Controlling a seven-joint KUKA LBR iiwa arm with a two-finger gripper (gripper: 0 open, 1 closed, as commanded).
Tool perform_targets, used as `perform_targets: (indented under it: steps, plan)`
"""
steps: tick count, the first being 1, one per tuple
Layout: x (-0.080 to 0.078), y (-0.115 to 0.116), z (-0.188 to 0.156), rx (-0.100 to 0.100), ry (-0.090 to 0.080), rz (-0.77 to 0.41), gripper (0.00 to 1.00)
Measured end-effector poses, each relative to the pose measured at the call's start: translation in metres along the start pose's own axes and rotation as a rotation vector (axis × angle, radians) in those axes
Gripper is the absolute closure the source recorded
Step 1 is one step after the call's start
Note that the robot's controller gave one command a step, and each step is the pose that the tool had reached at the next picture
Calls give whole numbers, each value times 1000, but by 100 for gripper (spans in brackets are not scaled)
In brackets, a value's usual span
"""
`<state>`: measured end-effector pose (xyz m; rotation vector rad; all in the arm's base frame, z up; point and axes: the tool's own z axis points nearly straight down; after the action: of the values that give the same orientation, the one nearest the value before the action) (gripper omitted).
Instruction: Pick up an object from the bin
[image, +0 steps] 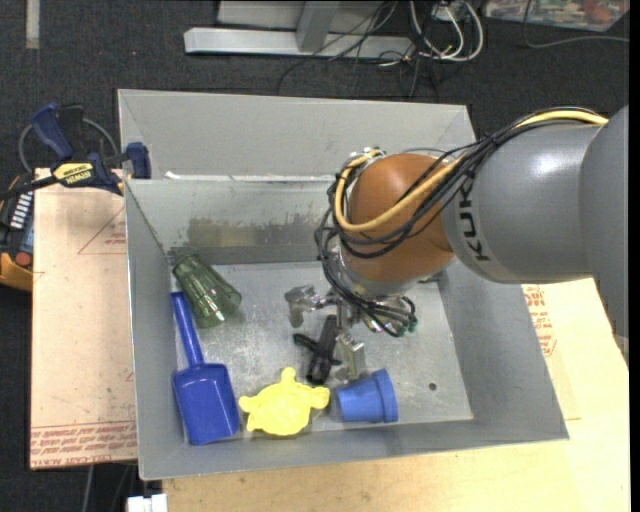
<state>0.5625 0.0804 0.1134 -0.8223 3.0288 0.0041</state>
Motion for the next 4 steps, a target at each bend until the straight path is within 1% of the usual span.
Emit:
perform_targets:
  steps: [1,2,3,4]
  plan:
    - [15,-22,-18,-2,7,-145,0]
    - [16,-17,45,-3,0,-345,0]
    - [16,-24,43,-4,4,-458,100]
    - [16,-24,43,-4,4,-458,100]
